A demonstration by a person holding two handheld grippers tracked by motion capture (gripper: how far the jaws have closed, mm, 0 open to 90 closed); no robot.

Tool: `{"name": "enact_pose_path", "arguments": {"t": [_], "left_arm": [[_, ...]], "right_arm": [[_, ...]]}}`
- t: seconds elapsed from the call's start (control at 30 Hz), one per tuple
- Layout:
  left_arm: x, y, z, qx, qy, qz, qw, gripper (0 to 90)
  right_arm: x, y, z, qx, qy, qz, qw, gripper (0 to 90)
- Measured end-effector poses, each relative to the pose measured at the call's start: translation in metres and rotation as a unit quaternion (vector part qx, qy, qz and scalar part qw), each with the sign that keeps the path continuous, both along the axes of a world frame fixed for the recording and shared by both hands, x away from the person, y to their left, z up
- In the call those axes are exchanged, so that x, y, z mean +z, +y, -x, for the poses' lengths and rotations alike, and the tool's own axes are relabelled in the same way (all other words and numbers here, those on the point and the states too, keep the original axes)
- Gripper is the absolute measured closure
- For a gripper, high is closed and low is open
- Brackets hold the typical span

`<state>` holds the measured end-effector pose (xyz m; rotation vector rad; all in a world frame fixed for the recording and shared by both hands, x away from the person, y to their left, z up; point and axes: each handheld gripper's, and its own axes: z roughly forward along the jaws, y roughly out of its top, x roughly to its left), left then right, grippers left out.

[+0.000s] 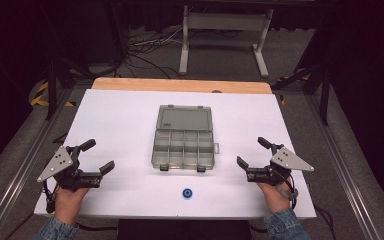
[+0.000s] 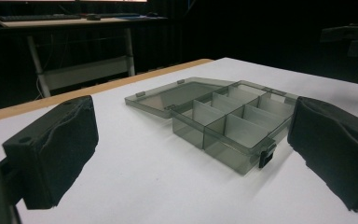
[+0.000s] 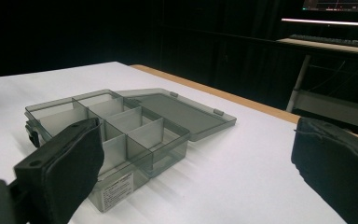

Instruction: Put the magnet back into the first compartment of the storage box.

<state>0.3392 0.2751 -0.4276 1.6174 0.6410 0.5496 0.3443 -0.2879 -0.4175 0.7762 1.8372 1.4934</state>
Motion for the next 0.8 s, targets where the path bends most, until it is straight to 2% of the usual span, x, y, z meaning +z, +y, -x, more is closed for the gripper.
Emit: {"name": "enact_pose_path", "arguments": {"t": [0.27,0.37,0.47,0.8], "left_arm": [[0.009,-0.008,-0.003,-0.005,0.01,0.004,0.9999,2.5],[0.016,-0.015,-0.002,-0.01,0.0,-0.016,0.9998,2.7],[0.021,-0.024,-0.002,-0.019,-0.001,-0.021,0.9996,2.7],[0.037,-0.05,-0.005,-0.052,-0.003,-0.014,0.9986,2.8]], "right_arm": [[0.002,0.0,0.0,-0.003,0.007,0.001,1.0,3.0],[0.003,0.0,0.001,-0.003,0.005,0.001,1.0,3.0],[0.004,-0.001,0.001,-0.004,0.005,0.001,1.0,3.0],[0.004,-0.001,0.0,0.0,0.01,-0.002,1.0,3.0]]}}
